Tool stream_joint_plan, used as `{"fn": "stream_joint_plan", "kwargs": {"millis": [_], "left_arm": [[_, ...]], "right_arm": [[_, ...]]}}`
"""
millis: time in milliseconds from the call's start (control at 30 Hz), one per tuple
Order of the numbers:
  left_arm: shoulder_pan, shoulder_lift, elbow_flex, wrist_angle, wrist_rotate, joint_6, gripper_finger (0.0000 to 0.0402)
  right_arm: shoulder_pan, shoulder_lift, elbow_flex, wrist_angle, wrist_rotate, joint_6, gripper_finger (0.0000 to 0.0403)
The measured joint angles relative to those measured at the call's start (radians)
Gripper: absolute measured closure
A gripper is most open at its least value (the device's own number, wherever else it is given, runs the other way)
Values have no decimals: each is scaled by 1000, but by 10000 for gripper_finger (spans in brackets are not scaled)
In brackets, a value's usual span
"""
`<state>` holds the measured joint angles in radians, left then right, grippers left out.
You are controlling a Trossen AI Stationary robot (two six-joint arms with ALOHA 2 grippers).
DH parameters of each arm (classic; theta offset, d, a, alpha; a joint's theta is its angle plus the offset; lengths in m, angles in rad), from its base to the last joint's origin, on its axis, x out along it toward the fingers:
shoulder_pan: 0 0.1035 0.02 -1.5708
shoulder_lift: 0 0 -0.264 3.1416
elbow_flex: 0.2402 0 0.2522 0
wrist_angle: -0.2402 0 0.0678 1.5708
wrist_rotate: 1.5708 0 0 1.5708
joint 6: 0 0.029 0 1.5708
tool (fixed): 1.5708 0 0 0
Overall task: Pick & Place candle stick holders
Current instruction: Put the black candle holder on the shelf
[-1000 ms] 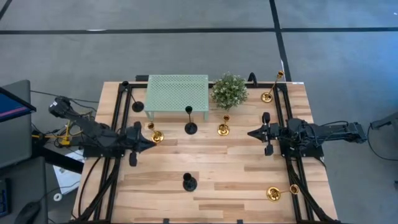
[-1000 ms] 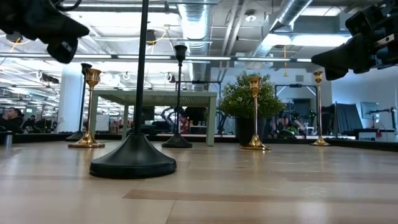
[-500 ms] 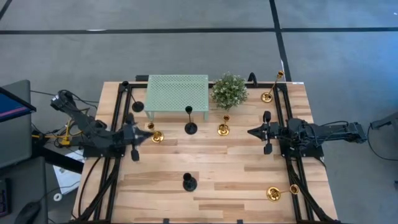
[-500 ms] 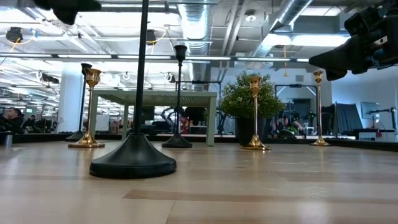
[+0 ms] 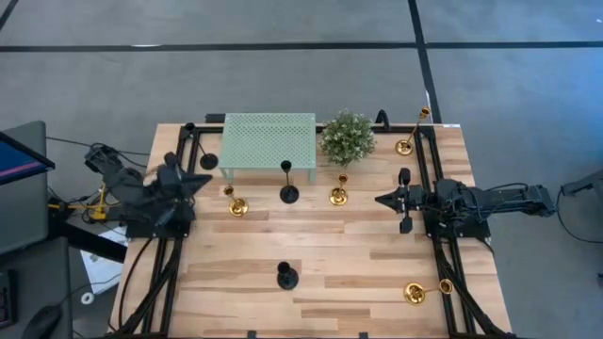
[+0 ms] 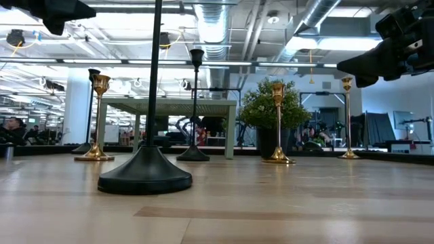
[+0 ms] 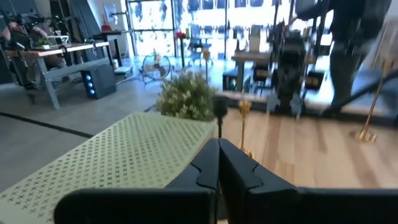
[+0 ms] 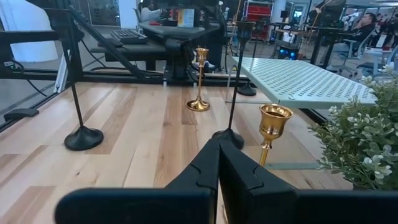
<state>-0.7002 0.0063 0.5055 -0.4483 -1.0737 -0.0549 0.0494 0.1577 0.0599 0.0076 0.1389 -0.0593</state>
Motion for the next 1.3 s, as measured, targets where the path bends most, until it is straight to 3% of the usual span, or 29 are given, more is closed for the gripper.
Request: {"fn": "stream_joint_plan", "kwargs": {"millis": [500, 1133, 1300], "left_arm": [[11, 95, 7, 9, -10, 36, 398], [11, 389, 7, 38, -34, 81, 398], [11, 395, 7, 48, -136, 84, 398]], "right_arm": [[0, -1, 0, -3, 48, -2, 403], [0, -1, 0, -1, 49, -2, 403], [-1, -1, 0, -1, 49, -2, 403]]}}
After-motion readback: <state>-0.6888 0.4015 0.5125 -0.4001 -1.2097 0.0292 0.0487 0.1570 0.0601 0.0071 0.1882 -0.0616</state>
